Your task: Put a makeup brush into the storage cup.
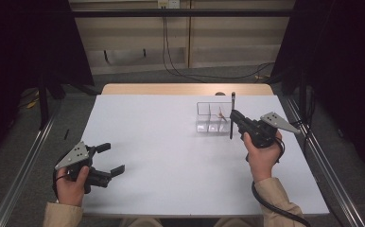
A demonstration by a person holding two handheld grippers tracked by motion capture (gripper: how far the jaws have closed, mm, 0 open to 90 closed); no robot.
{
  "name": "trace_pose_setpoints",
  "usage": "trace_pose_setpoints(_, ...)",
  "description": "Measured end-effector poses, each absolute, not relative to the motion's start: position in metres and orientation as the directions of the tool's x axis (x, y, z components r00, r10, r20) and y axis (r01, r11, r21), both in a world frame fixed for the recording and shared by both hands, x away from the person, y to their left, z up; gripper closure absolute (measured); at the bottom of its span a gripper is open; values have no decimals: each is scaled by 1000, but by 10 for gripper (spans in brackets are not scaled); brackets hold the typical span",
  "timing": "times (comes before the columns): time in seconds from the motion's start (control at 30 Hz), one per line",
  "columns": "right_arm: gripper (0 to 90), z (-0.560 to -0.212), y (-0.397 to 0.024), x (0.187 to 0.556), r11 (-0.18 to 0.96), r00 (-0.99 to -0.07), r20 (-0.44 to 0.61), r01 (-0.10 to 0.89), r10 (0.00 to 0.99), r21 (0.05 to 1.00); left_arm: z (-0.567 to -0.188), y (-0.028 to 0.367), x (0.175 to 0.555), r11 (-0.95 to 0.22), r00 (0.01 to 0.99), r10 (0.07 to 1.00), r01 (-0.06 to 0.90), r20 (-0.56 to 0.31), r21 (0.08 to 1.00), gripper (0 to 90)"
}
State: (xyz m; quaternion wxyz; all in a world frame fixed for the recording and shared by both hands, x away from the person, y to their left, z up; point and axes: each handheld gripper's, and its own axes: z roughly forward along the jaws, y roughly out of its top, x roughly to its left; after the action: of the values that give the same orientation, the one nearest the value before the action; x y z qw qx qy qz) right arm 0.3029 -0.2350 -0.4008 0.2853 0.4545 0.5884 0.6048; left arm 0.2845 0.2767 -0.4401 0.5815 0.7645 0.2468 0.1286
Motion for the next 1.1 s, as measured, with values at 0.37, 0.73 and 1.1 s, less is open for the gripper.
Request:
trace_pose_setpoints(0.37,847,-396,-237,312,-160,-408,213,160,888,974,-440,276,286,-200,846,525,228,-93,953,0)
trace_pose_setpoints(0.73,847,-394,-239,319,-172,-403,220,151,888,973,-441,277,286,-192,844,527,230,-97,954,0)
trace_pose_setpoints(1.1,847,-391,-240,323,-169,-403,212,140,890,976,-441,278,286,-193,844,527,230,-97,954,0)
